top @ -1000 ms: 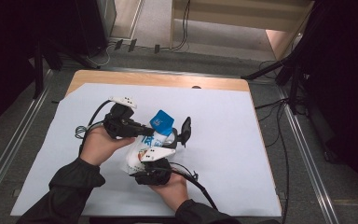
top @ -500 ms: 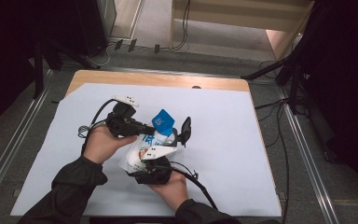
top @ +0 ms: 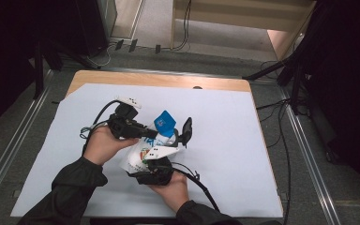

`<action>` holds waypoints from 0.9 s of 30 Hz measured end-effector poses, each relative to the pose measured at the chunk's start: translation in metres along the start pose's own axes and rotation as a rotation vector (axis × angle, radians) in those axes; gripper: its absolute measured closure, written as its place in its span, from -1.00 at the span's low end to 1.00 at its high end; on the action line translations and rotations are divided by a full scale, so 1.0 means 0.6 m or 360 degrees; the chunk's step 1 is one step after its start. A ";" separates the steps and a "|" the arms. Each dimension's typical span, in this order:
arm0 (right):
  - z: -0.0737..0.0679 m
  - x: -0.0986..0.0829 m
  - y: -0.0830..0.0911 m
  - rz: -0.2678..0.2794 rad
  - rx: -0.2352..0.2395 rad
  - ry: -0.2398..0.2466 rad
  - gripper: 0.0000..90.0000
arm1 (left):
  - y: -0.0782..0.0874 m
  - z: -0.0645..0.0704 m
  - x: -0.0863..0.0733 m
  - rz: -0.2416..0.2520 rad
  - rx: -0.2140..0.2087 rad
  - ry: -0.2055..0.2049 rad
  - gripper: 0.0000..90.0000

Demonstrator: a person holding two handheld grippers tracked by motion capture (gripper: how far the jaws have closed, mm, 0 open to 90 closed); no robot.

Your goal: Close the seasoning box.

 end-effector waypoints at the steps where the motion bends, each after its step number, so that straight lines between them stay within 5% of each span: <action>1: 0.000 0.000 0.000 0.0000 0.0001 -0.0001 0.24 | 0.000 0.000 0.000 -0.0003 0.0001 0.0000 0.81; 27: 0.005 0.004 0.003 0.0023 0.0040 -0.0066 0.25 | 0.012 0.003 -0.021 -0.0108 0.0045 0.0018 0.79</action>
Point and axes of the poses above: each handheld gripper's, and its own axes: y roughly backward along the jaws, x roughly out of its top, z roughly to its right, the point moved 5 cm from there along -y, roughly forward along the jaws, and after that the axes turned 9 degrees about -x, right-handed, at the moved point
